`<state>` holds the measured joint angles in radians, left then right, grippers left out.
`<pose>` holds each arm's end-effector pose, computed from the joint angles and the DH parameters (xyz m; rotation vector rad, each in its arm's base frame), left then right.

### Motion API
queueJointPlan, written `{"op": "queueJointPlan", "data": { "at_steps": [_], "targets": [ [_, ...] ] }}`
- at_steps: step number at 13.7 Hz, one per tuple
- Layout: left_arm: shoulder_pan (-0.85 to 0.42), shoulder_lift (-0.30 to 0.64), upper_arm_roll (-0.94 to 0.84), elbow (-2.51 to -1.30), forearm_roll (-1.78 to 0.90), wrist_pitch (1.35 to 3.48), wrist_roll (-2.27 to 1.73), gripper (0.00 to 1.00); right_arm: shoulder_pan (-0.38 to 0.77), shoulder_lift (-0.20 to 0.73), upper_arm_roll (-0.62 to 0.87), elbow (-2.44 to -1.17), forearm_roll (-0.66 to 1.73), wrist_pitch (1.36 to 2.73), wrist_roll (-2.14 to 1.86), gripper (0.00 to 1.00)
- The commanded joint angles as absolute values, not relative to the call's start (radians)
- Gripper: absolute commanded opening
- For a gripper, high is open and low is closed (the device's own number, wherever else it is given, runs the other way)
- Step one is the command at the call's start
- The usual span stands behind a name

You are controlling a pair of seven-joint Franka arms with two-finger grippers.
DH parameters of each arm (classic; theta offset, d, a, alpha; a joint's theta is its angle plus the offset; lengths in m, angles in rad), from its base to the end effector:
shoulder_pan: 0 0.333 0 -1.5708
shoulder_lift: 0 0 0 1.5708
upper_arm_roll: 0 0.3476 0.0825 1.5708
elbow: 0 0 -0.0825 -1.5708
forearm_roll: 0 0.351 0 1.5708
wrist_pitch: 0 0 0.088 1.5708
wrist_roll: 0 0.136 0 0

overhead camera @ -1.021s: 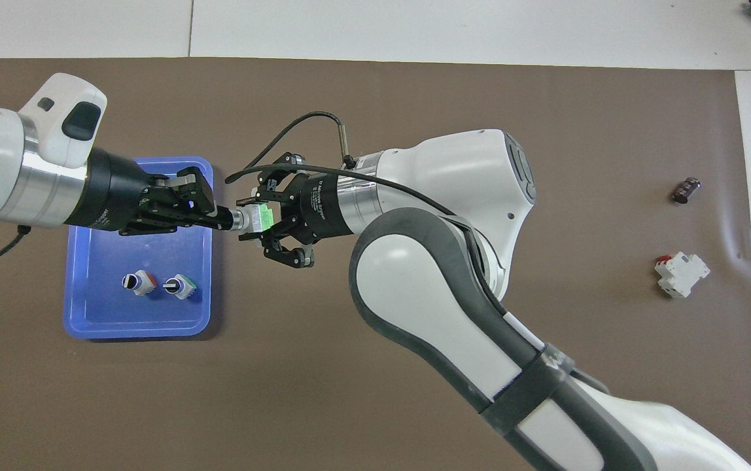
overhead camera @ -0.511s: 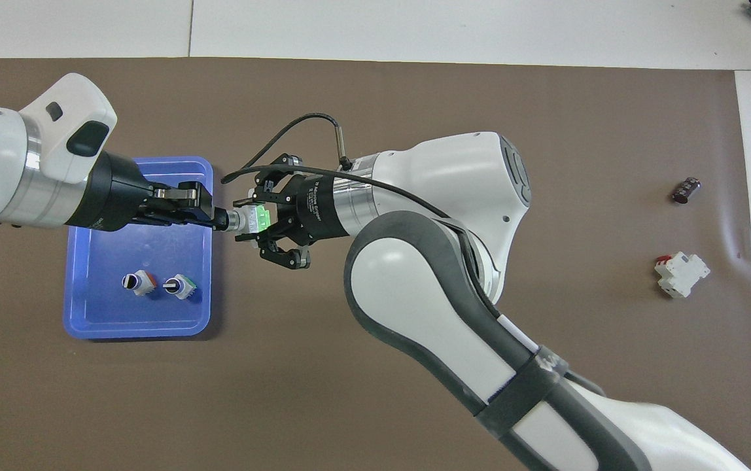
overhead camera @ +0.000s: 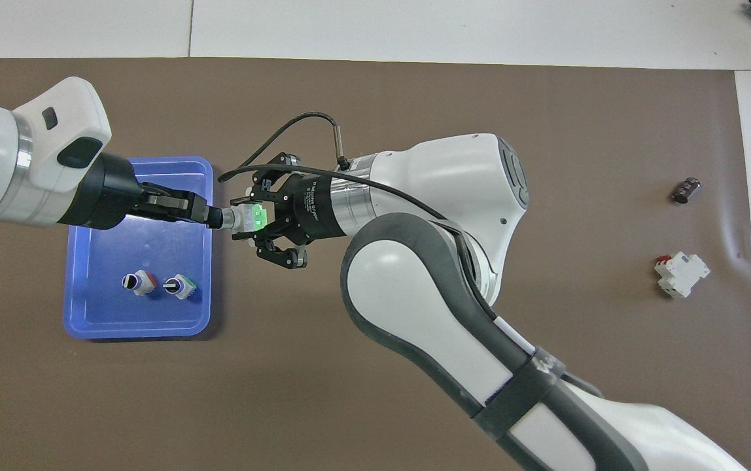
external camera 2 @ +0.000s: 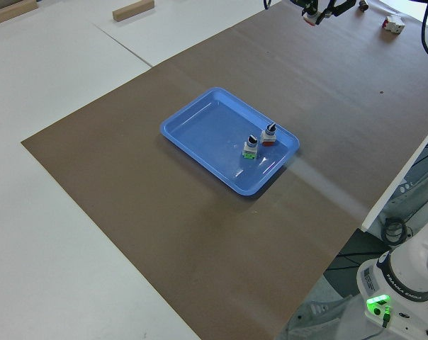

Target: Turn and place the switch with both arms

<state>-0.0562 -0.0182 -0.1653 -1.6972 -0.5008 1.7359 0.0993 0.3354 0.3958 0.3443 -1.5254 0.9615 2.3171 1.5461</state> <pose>0.5055 -0.1736 0.6097 2.6250 -0.3314 0.0342 0.5531 0.4355 0.5210 -1.6816 1.5145 0.8470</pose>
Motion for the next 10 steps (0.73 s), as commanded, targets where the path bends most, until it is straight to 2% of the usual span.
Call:
{"op": "queueJointPlan", "data": {
  "at_steps": [1,2,3,5,7,10],
  "targets": [
    [-0.020,-0.029,-0.146,-1.729,-0.417,1.712,0.158,0.00,0.301,0.371,0.342,-1.520,0.980,2.312,1.589,0.01],
    [-0.020,-0.031,-0.146,-1.729,-0.417,1.701,0.194,0.00,0.301,0.371,0.342,-1.522,0.980,2.312,1.592,0.00],
    [-0.018,-0.031,-0.144,-1.730,-0.416,1.697,0.260,0.00,0.301,0.368,0.342,-1.522,0.980,2.312,1.597,0.16],
    [-0.018,-0.031,-0.135,-1.726,-0.391,1.684,0.330,0.00,0.302,0.357,0.339,-1.523,0.965,2.312,1.598,0.90],
    [-0.020,-0.026,-0.137,-1.720,-0.338,1.686,0.333,0.00,0.301,0.332,0.334,-1.554,0.963,2.310,1.592,0.95],
    [-0.032,-0.026,-0.140,-1.727,-0.246,1.719,0.402,0.00,0.262,0.264,0.331,-1.610,0.941,2.278,1.585,0.96]
  ]
}}
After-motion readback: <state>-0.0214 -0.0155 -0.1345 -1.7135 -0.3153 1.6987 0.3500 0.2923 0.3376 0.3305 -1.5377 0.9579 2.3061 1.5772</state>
